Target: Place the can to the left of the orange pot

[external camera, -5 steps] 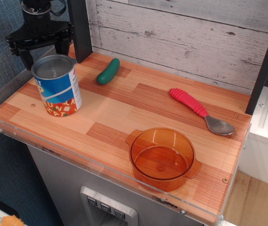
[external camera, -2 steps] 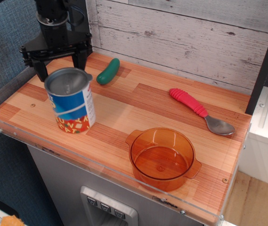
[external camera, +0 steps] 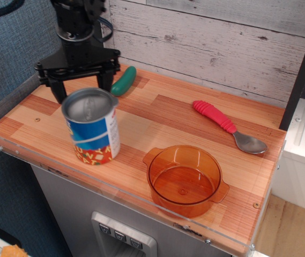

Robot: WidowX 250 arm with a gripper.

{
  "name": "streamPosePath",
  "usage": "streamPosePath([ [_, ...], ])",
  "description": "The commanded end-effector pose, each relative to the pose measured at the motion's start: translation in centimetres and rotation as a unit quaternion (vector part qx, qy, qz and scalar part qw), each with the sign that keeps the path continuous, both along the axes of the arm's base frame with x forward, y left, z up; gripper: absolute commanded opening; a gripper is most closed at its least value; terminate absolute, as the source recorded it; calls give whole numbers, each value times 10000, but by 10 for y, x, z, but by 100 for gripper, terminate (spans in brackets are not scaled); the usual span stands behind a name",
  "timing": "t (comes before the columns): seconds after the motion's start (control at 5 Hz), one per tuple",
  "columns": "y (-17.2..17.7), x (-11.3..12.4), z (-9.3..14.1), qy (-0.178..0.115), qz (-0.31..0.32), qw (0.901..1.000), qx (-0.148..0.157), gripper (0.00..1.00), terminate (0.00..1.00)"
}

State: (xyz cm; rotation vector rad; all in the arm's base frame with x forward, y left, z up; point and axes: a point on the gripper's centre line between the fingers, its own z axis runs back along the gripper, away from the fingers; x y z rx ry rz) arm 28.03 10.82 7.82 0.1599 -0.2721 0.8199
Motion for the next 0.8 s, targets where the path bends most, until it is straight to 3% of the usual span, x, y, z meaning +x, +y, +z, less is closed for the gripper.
streamPosePath([
  [0.0, -16, -19, 17, -293, -376, 9988, 79, 100, 0],
  [0.2, -24, -23, 19, -328, -500, 9981, 159, 100, 0],
  [0.6, -7, -20, 25, -340, -352, 9986, 175, 100, 0],
])
